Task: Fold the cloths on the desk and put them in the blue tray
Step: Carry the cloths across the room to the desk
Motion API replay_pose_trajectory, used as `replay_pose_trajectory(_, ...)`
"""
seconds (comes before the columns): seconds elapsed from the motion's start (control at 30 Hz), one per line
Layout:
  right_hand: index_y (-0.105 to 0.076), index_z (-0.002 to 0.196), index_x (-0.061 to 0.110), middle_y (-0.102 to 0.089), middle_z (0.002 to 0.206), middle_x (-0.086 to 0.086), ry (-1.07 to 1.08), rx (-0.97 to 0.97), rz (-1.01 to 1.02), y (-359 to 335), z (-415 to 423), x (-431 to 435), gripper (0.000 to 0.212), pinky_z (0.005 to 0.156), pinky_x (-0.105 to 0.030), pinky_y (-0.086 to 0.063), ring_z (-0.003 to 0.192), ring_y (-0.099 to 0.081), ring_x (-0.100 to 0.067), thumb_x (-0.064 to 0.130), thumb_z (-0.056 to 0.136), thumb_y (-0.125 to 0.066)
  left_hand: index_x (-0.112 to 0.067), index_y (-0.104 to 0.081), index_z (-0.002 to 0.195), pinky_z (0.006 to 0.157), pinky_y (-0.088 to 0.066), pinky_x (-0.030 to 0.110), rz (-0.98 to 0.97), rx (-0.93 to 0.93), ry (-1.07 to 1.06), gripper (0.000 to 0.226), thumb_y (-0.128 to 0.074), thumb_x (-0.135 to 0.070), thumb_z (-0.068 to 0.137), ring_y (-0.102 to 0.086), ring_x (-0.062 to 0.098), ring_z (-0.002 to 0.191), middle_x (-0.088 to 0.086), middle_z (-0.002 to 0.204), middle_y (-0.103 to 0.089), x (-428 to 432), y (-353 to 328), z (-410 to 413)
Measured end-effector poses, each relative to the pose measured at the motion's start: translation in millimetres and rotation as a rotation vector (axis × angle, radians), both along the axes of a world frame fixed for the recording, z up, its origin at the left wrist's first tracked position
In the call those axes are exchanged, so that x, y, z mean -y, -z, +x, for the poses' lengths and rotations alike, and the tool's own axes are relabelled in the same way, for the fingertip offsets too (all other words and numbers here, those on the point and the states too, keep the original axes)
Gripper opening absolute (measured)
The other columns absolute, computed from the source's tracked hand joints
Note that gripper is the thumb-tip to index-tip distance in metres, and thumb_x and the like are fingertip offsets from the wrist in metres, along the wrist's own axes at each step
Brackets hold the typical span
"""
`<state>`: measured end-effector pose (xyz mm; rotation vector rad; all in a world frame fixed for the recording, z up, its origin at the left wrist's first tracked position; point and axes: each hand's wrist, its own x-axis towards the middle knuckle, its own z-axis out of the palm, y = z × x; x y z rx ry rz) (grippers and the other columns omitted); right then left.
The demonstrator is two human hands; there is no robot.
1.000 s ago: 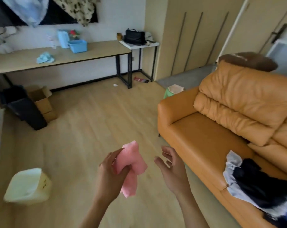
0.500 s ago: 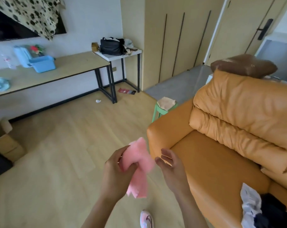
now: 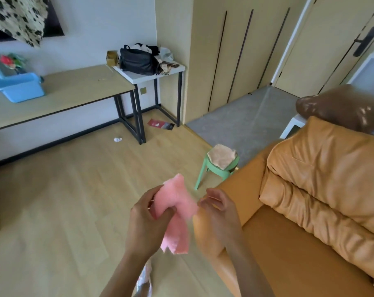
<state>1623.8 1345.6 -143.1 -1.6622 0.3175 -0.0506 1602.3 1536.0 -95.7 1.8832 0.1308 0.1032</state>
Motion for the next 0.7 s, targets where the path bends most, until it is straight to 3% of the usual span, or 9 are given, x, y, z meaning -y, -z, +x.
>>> replay_pose_trajectory(0.2,-0.066,0.112,0.023,-0.069,0.116,0.002,0.079,-0.05,0.001,31.1,155.9,-32.5,0.034,0.094,-0.034,-0.053,0.109,-0.066,-0.018,0.028,0.079,-0.073,-0.038,-0.066,0.115,0.07,-0.053,0.017,-0.006,-0.014,0.1,0.05,-0.074,-0.008,0.077,-0.066,-0.004,0.092,-0.024,0.101,-0.071,-21.1,16.4,172.5)
replay_pose_trajectory(0.4,-0.065,0.112,0.013,-0.067,0.117,-0.001,0.152,-0.153,-0.058,57.5,289.7,-36.8,0.026,0.076,-0.013,-0.048,0.107,-0.066,-0.022,0.005,0.088,-0.069,-0.038,-0.066,0.117,0.07,-0.05,0.01,0.036,-0.041,0.245,0.051,-0.073,-0.007,0.077,-0.065,-0.007,0.096,-0.026,0.103,-0.071,-21.0,15.0,319.6)
replay_pose_trajectory(0.5,-0.064,0.108,0.013,-0.068,0.116,-0.004,0.239,-0.23,-0.046,80.7,344.9,-20.0,0.024,0.079,-0.021,-0.049,0.103,-0.067,-0.024,0.008,0.086,-0.073,-0.038,-0.066,0.115,0.075,-0.053,0.015,0.05,-0.067,0.305,0.049,-0.072,-0.007,0.078,-0.066,-0.004,0.096,-0.024,0.104,-0.071,-9.5,23.0,383.5)
replay_pose_trajectory(0.6,-0.064,0.111,0.014,-0.066,0.112,0.002,0.271,-0.297,-0.066,101.7,404.8,7.2,0.025,0.07,-0.008,-0.043,0.094,-0.062,-0.015,0.016,0.088,-0.073,-0.039,-0.065,0.115,0.07,-0.051,0.007,0.075,-0.095,0.35,0.049,-0.072,-0.007,0.078,-0.065,-0.008,0.094,-0.025,0.102,-0.071,9.6,37.9,444.7)
replay_pose_trajectory(0.7,-0.065,0.115,0.01,-0.066,0.114,-0.003,0.306,-0.362,-0.067,132.9,464.6,38.6,0.03,0.079,-0.022,-0.042,0.092,-0.06,-0.015,0.019,0.088,-0.072,-0.034,-0.065,0.119,0.069,-0.05,0.007,0.104,-0.134,0.375,0.05,-0.072,-0.008,0.077,-0.064,-0.008,0.094,-0.022,0.105,-0.071,35.5,56.2,505.1)
